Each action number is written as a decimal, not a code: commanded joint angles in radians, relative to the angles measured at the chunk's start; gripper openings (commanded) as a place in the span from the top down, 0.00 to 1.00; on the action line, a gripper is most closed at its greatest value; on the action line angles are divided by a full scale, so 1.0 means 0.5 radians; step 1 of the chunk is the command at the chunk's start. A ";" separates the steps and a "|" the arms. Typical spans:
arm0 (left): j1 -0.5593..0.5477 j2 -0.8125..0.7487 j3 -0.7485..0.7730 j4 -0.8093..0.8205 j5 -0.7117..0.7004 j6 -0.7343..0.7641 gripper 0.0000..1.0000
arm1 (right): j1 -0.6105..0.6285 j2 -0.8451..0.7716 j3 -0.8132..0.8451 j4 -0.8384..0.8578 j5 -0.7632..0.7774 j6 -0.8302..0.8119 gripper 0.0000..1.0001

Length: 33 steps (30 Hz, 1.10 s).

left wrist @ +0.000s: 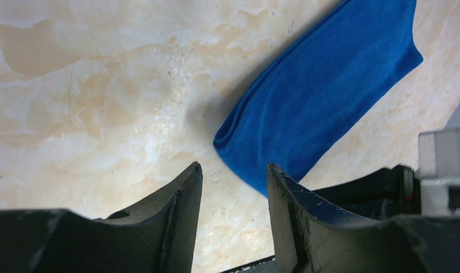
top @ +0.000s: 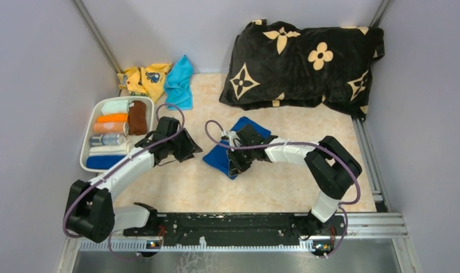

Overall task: Roll the towels
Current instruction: Roll the towel at the center of the board.

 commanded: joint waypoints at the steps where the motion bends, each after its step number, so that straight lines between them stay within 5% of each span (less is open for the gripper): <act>1: 0.000 -0.078 -0.086 -0.090 0.099 -0.005 0.48 | -0.139 0.045 -0.077 0.370 -0.502 0.319 1.00; 13: 0.000 -0.011 -0.182 0.132 0.351 -0.034 0.45 | -0.404 0.341 -0.182 0.603 -0.865 0.671 1.00; 21: -0.013 0.166 -0.140 0.305 0.481 -0.034 0.60 | -0.433 0.411 -0.104 0.479 -0.856 0.627 1.00; 27: -0.058 0.272 -0.017 0.395 0.497 -0.063 0.45 | -0.433 0.416 -0.049 0.367 -0.828 0.572 1.00; 33: -0.067 0.485 0.078 0.317 0.372 -0.044 0.46 | -0.435 0.409 -0.038 0.328 -0.807 0.554 1.00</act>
